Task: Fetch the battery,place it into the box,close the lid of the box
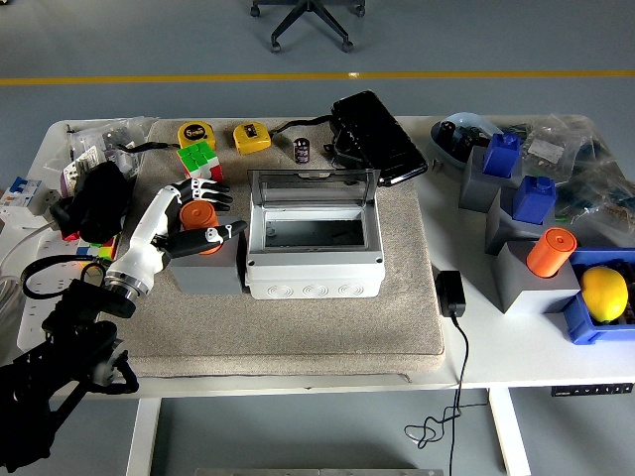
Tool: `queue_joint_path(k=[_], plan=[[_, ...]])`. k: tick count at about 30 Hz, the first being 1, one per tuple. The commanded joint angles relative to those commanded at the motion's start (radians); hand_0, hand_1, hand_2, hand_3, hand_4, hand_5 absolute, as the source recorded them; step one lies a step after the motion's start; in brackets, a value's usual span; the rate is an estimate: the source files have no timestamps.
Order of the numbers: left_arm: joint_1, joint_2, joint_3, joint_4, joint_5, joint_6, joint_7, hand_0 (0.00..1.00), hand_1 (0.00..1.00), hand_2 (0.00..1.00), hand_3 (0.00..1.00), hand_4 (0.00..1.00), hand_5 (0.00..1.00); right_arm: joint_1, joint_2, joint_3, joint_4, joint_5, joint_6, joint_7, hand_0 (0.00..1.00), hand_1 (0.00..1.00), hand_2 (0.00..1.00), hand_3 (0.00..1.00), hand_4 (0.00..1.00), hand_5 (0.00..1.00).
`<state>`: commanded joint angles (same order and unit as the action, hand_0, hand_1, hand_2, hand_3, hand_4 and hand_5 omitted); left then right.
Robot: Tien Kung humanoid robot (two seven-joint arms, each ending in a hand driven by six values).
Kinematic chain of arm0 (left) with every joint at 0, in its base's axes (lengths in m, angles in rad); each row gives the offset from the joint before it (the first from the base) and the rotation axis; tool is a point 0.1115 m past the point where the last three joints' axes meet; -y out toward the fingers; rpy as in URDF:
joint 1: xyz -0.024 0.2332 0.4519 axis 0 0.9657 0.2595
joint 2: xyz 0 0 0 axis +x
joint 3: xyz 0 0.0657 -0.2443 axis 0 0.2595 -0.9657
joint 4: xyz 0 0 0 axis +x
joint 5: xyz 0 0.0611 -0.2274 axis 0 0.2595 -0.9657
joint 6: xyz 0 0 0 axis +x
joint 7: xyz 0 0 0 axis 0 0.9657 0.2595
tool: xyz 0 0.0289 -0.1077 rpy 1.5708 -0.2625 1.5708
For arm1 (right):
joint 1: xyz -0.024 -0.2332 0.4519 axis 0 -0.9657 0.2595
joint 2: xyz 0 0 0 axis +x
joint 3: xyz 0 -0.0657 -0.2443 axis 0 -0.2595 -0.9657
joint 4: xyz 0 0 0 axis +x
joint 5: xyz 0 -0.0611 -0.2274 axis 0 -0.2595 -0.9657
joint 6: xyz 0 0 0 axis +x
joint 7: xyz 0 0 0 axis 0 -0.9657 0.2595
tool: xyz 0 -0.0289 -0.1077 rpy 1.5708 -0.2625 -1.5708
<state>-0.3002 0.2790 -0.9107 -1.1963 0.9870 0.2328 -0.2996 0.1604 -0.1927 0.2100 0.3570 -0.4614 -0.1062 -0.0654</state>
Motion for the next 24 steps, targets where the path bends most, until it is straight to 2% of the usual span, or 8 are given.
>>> queue_joint_path(k=[3, 8, 9, 14, 15, 20, 21, 24], plan=[[-0.003, -0.004, 0.003, 0.003, -0.015, -0.001, 0.002, 0.573, 0.458, 0.470, 0.492, 0.998, 0.002, 0.000, 0.000, -0.001, 0.000, 0.000, 0.000, 0.000, 0.714, 0.680, 0.682, 0.649, 0.998, 0.574], [-0.009, -0.006, 0.008, 0.002, -0.038, 0.001, 0.010, 0.573, 0.458, 0.470, 0.492, 0.998, 0.002, 0.002, 0.001, 0.002, 0.000, -0.001, -0.001, 0.000, 0.714, 0.680, 0.682, 0.649, 0.998, 0.574], [-0.010, -0.006, 0.008, 0.003, -0.050, -0.001, 0.013, 0.548, 0.413, 0.436, 0.470, 0.998, 0.002, 0.002, 0.001, 0.003, 0.000, -0.002, -0.001, 0.000, 0.714, 0.679, 0.682, 0.648, 0.998, 0.574], [-0.016, -0.011, 0.012, 0.009, -0.074, -0.004, 0.016, 0.548, 0.413, 0.436, 0.470, 0.998, 0.002, 0.002, 0.000, 0.001, 0.000, -0.002, -0.001, 0.001, 0.714, 0.679, 0.682, 0.648, 0.998, 0.574], [-0.017, -0.012, 0.013, 0.012, -0.075, -0.004, 0.016, 0.297, 0.339, 0.362, 0.423, 0.998, 0.002, 0.001, 0.000, 0.000, 0.000, -0.002, -0.001, 0.000, 0.714, 0.680, 0.683, 0.647, 0.998, 0.573], [-0.021, -0.019, 0.023, 0.016, -0.084, -0.003, 0.011, 0.297, 0.339, 0.362, 0.423, 0.998, 0.002, -0.001, 0.000, 0.000, 0.001, -0.006, -0.002, 0.001, 0.714, 0.680, 0.683, 0.647, 0.998, 0.573], [-0.022, -0.020, 0.024, 0.017, -0.086, -0.003, 0.009, 0.062, 0.177, 0.309, 0.326, 0.976, 0.002, -0.001, 0.001, -0.001, 0.001, -0.006, -0.001, 0.000, 0.715, 0.680, 0.683, 0.647, 0.998, 0.573], [-0.025, -0.021, 0.029, 0.016, -0.095, 0.005, -0.003, 0.062, 0.177, 0.309, 0.326, 0.976, 0.002, -0.001, 0.001, -0.002, 0.000, -0.005, -0.002, 0.000, 0.715, 0.680, 0.683, 0.647, 0.998, 0.573]])
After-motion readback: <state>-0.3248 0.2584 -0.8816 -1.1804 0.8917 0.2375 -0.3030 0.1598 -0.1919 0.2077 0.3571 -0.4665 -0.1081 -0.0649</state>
